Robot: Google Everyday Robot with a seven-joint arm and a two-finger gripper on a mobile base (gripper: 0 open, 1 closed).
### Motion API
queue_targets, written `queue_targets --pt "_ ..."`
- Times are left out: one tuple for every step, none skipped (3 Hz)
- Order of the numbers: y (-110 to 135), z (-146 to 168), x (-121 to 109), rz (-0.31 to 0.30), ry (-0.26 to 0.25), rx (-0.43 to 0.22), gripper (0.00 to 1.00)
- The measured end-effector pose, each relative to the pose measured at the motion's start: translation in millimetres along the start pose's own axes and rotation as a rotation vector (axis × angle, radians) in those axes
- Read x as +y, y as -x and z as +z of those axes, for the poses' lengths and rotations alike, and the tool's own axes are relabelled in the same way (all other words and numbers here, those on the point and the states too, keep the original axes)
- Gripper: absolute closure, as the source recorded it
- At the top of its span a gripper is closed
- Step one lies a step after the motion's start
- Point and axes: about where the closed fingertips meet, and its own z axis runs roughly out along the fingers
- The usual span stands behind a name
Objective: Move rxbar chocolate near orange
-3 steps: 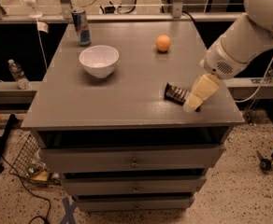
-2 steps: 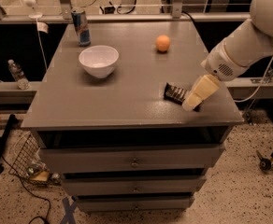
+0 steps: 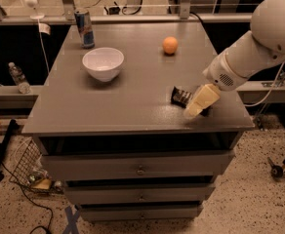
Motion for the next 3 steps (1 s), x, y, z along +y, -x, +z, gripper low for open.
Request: queue_targets --pt "0.5 8.7 1.3 0.005 0.012 -0.01 0.0" --pt "-0.6 11.5 0.4 0.017 0.014 -0.022 0.15" --pt "-3.8 12.8 -1.0 0.029 0.02 -0.025 0.47"
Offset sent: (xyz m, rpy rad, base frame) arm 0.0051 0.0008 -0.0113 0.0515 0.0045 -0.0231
